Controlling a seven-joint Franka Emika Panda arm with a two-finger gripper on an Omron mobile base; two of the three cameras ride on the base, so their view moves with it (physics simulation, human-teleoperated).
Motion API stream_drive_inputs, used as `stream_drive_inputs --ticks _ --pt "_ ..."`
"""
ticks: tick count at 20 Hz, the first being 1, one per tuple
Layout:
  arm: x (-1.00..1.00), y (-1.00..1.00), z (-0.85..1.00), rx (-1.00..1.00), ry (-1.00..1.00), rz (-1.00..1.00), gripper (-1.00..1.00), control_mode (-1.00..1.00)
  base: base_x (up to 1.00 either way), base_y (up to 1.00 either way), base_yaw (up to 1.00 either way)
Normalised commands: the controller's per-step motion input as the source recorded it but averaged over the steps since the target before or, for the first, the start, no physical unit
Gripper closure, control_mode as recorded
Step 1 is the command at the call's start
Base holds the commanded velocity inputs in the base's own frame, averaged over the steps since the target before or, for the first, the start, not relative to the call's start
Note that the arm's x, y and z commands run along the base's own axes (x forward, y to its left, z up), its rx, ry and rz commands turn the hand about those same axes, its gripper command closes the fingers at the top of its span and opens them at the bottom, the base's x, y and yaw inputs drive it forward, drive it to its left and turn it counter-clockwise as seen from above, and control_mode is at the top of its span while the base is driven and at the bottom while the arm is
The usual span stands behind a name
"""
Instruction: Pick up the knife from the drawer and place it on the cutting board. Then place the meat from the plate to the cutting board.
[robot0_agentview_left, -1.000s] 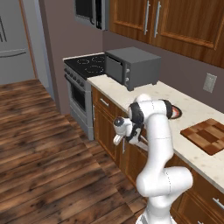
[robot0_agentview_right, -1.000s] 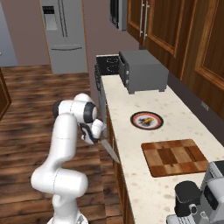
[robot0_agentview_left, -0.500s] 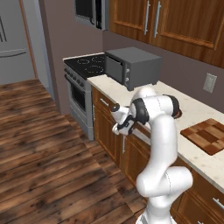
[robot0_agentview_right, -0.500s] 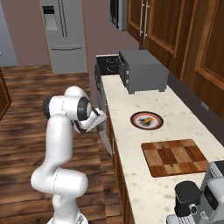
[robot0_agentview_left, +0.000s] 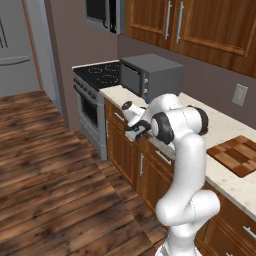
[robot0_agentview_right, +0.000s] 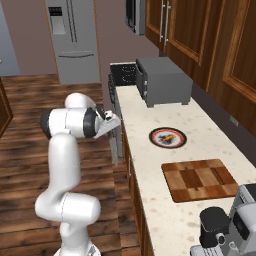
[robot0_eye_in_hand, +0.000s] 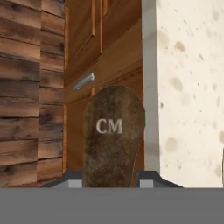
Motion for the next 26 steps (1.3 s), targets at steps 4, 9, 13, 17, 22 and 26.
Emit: stream_drive_inputs --ticks 4,9,13,17,22,26 --pt "-0.15 0.0 0.61 0.0 0.11 0.0 1.0 -1.0 0.0 0.0 0.0" --pt "-0.39 0.06 0.57 0.06 0.11 -0.09 1.0 -1.0 0.0 0.0 0.0" --pt "-0.48 0.13 0.48 0.12 0.14 -0.15 1.0 -1.0 0.0 0.0 0.0" --pt "-0.49 0.15 0.34 0.13 0.12 -0.14 1.0 -1.0 0.0 0.0 0.0" --pt "-0.33 0.11 0.13 0.07 0.01 -0.13 1.0 -1.0 0.0 0.0 0.0" --pt "-0.4 0.0 -0.07 0.04 -0.12 -0.08 1.0 -1.0 0.0 0.0 0.0"
